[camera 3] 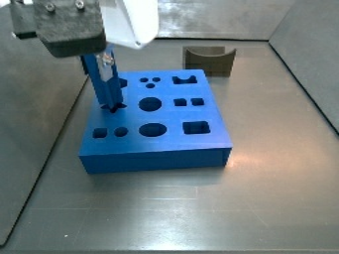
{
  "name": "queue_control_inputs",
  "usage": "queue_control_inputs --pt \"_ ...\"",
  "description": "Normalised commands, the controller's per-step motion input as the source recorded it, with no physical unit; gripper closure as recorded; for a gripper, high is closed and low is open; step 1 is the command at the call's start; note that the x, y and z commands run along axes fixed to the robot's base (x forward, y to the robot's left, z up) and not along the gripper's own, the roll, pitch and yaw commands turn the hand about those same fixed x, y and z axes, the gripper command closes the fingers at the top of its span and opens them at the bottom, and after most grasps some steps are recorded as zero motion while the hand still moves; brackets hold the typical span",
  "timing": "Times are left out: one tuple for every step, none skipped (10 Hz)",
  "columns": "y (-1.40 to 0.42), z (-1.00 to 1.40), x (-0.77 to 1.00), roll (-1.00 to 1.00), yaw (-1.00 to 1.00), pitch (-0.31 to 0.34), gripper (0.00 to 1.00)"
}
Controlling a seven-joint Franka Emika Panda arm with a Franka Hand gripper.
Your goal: Insert the star object.
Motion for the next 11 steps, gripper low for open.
queue_control_inputs --pt "0.0 -0.32 0.13 0.0 -0.35 0.059 1.0" --pt "0.0 -0.37 0.07 -0.03 -0.31 0.027 1.0" --pt "0.0 -0.42 0.0 -0.18 -0.12 0.0 1.0" --pt "0.0 -0.45 0.0 -0.25 -0.19 0.0 1.0" --pt "0.0 -0.44 0.13 -0.22 -0.42 0.0 1.0" --pt "0.0 -0.44 0.15 -0.22 -0.48 0.0 1.0" --pt "0.0 -0.43 0.09 -0.24 -0.51 0.0 1.0" --pt "0.0 -0.44 0.08 -0.26 -0.5 -0.007 1.0" --pt "0.0 -0.41 0.06 -0.18 -0.43 0.0 1.0" --pt "0.0 -0.35 0.05 -0.07 -0.36 0.0 1.0" --pt "0.0 -0.3 0.03 0.0 -0.28 0.003 1.0"
